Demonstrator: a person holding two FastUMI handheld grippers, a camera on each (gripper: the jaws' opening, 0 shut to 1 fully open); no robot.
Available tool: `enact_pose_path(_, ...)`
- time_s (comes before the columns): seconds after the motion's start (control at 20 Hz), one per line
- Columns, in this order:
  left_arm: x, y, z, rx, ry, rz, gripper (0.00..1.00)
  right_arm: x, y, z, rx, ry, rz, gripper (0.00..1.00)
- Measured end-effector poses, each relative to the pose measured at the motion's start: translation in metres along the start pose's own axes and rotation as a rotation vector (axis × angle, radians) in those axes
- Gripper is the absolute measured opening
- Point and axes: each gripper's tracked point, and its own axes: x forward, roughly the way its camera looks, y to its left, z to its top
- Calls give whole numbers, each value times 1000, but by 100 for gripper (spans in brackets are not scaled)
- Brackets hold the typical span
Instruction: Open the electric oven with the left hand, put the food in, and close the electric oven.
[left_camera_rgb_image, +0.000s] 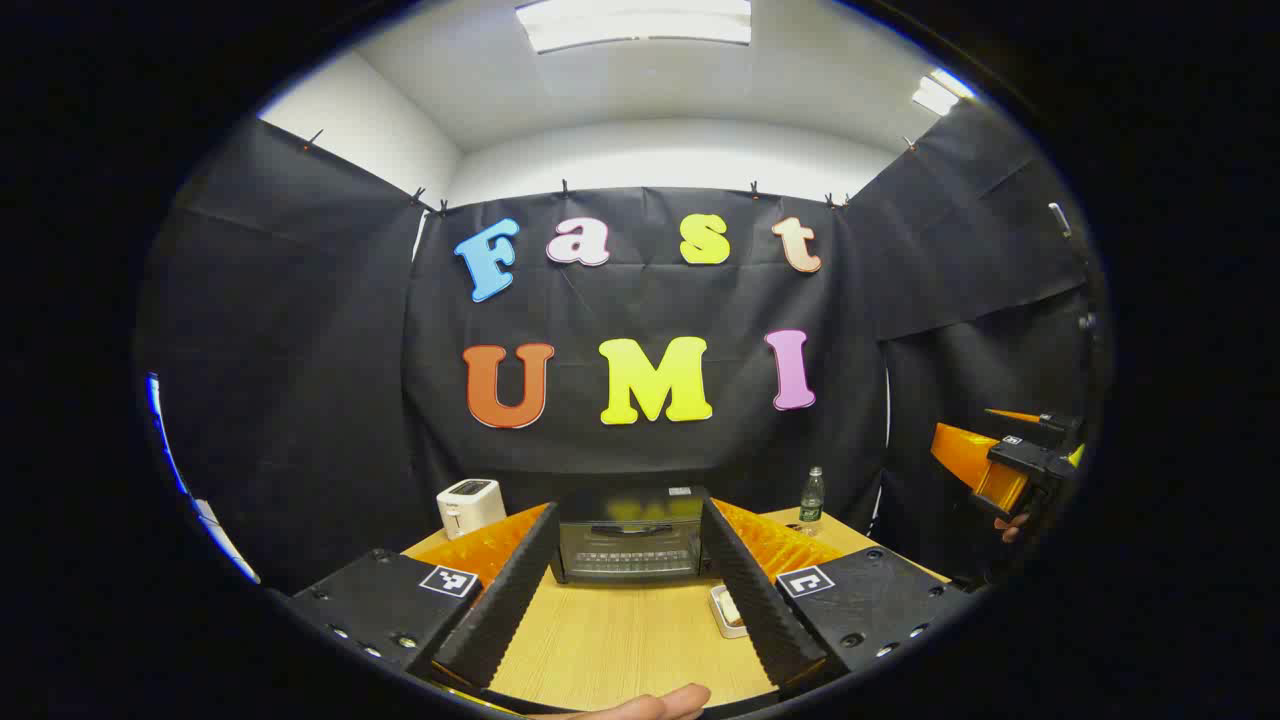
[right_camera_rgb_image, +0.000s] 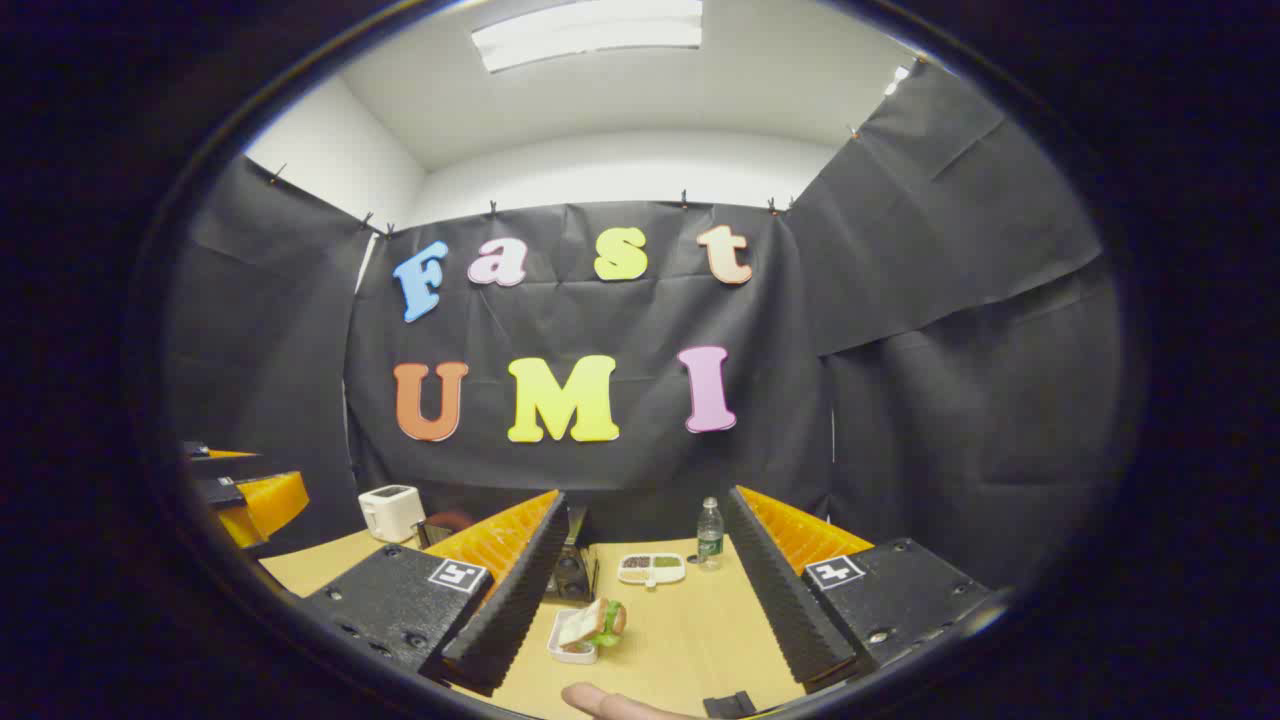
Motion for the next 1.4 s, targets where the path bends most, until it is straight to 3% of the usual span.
enact_pose_path(0.05, 0, 1, 1, 5, 0, 3, 93, 0, 1, -1, 2, 6, 5, 100)
enact_pose_path(0.1, -1, 3, 1, 8, 0, 8, 93, 1, 1, 0, 3, 9, 8, 96)
enact_pose_path(0.2, -1, 2, 2, 4, -3, 8, 93, 2, 4, -1, 2, 11, 27, 100)
enact_pose_path(0.55, 0, 1, 0, -11, 2, -4, 93, 3, 9, -1, -8, 9, 40, 97)
enact_pose_path(0.6, 1, 2, -1, -14, 5, -4, 83, 1, 9, -2, -6, 3, 38, 97)
enact_pose_path(0.65, 3, 4, -3, -18, 7, -2, 93, 1, 8, -1, -3, -4, 36, 97)
enact_pose_path(0.8, 17, 13, -10, -16, 20, 11, 93, 2, 6, -4, 4, -17, 33, 96)
enact_pose_path(1.1, 87, 26, -45, -12, 80, 6, 93, 19, -23, -2, 4, -72, -17, 96)
enact_pose_path(1.15, 105, 25, -53, -19, 92, 3, 93, 24, -28, -3, 9, -73, -21, 100)
enact_pose_path(1.2, 124, 20, -63, -28, 107, -20, 83, 29, -36, -5, 11, -73, -27, 100)
enact_pose_path(1.25, 143, 13, -73, -38, 123, -54, 92, 33, -44, -6, 15, -77, -35, 96)
enact_pose_path(1.4, 200, 19, -100, -41, 161, -51, 95, 45, -71, -10, 9, -95, -76, 96)
